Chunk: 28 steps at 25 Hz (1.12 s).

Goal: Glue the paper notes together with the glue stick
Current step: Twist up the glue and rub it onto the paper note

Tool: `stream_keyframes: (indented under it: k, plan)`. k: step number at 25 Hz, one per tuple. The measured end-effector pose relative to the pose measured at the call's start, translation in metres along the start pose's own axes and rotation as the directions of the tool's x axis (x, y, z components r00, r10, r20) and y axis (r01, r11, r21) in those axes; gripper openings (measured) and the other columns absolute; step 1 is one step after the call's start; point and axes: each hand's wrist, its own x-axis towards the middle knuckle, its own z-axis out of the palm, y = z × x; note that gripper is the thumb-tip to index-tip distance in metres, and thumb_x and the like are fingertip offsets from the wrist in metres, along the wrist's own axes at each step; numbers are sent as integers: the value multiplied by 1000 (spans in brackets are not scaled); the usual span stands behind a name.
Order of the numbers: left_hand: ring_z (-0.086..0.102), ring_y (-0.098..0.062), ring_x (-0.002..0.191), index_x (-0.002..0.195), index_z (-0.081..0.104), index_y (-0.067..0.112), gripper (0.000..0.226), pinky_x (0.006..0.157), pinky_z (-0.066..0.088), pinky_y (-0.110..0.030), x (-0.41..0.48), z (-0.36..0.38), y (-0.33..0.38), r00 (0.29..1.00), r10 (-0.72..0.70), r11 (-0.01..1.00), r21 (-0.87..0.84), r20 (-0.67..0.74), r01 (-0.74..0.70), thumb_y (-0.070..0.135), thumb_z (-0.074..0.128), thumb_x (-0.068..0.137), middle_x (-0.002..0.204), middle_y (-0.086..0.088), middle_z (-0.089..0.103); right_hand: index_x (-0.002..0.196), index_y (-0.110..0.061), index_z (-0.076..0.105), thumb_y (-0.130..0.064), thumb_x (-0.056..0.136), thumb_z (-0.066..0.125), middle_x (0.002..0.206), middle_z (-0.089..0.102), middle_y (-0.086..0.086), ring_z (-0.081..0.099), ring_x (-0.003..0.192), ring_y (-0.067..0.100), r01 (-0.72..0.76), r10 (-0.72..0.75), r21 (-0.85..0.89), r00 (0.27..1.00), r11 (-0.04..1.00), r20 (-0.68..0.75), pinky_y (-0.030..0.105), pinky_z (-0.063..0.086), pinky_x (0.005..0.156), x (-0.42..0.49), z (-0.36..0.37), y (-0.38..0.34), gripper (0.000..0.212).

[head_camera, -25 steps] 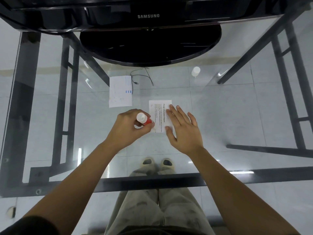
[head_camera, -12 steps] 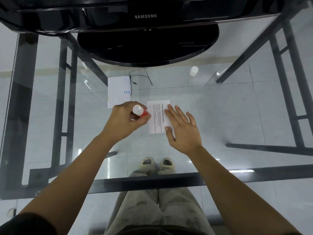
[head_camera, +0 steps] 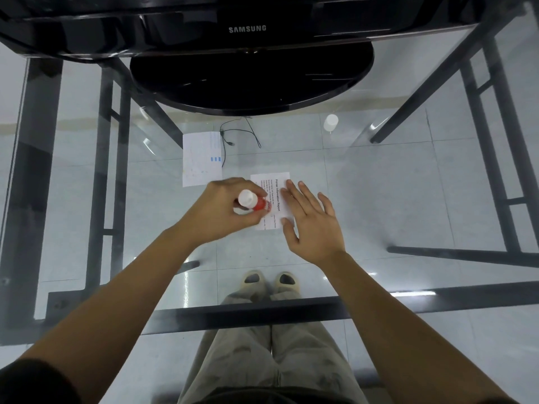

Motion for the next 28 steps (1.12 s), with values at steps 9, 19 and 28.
stream_keyframes:
  k: [9, 19, 28]
  plan:
    - [66, -15, 80, 84, 63, 13, 18, 63, 52, -18, 1, -3, 3, 998, -44, 995, 90, 49, 39, 23, 75, 75, 93, -3, 71, 145, -22, 25, -46, 92, 34, 155, 22, -2, 16, 143, 19, -2, 2, 3, 1000, 1000, -9, 37, -3, 112, 0, 1, 0, 59]
    - [62, -20, 70, 81, 62, 8, 16, 63, 53, -37, 15, -11, 10, 992, 27, 979, 196, 120, -50, 19, 73, 76, 81, -6, 67, 145, -22, 24, -46, 92, 34, 155, 21, -3, 15, 143, 18, 0, 0, 24, 1000, 1000, -6, 38, -1, 113, 0, 0, 0, 59]
    - [62, -18, 70, 82, 63, 11, 17, 65, 49, -30, 22, -2, 19, 968, 24, 982, 173, 250, -69, 23, 73, 74, 79, -4, 67, 145, -21, 26, -46, 92, 30, 155, 21, -2, 14, 144, 16, 5, -5, 8, 1000, 1000, 0, 38, 1, 114, -1, -3, 0, 59]
